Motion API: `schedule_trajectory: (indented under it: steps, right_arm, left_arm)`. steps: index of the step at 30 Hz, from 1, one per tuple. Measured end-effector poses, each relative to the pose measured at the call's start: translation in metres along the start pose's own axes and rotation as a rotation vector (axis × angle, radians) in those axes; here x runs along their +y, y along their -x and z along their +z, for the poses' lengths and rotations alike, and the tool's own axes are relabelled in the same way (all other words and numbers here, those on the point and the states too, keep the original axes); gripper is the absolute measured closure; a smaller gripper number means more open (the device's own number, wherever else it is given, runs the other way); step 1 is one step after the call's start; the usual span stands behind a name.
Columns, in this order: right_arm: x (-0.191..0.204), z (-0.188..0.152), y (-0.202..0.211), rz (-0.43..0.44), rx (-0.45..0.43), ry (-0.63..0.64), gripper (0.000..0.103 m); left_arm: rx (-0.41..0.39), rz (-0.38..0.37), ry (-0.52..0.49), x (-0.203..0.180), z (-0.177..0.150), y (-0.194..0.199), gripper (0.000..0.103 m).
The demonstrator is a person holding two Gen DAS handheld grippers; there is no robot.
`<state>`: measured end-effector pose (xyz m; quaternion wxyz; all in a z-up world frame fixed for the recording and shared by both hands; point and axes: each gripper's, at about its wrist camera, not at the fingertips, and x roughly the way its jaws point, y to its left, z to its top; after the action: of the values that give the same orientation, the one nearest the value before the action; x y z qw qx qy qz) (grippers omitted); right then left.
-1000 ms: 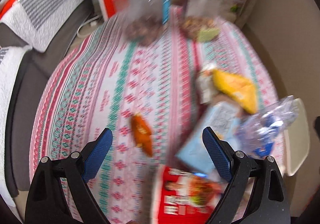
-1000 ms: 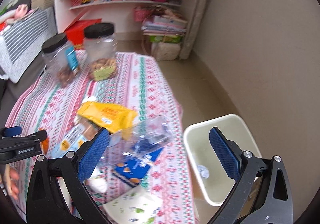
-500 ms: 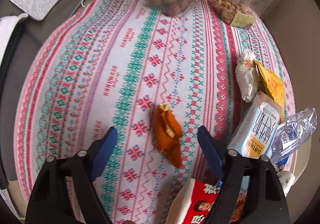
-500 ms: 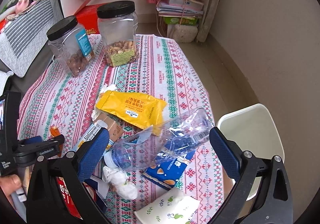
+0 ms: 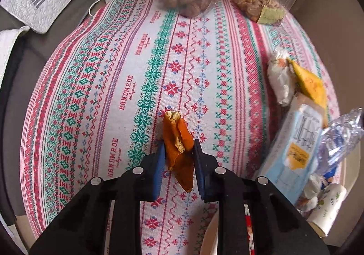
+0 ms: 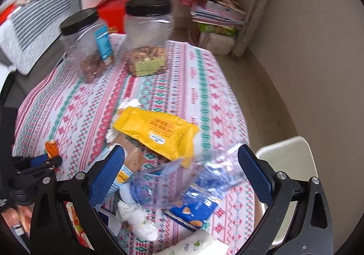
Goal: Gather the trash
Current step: 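Grasp the second orange peel with the left tool while the right tool grasps the yellow wrapper, then lift the orange peel and yellow wrapper and carry both toward the bin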
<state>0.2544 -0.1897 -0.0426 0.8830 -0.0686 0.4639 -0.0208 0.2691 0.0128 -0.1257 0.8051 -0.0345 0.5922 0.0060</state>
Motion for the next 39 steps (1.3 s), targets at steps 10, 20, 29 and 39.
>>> schedule_trajectory:
  steps: [10,20,29,39]
  right_arm:
    - [0.051,0.017,-0.043,0.001,0.072,0.247,0.024]
    - [0.076,0.027,-0.086,0.036,0.194,0.345,0.044]
    - [0.062,0.033,-0.093,0.137,0.228,0.277,0.092]
    - [0.028,0.044,-0.069,0.240,0.126,0.102,0.103]
  left_arm:
    - [-0.082,-0.073,-0.026,0.008,-0.002,0.049,0.079]
    - [-0.071,-0.092,-0.003,0.016,0.006,0.045,0.079]
    - [-0.073,-0.086,0.005,0.019,0.006,0.044,0.079]
    - [-0.100,-0.091,0.014,0.021,0.005,0.052,0.079]
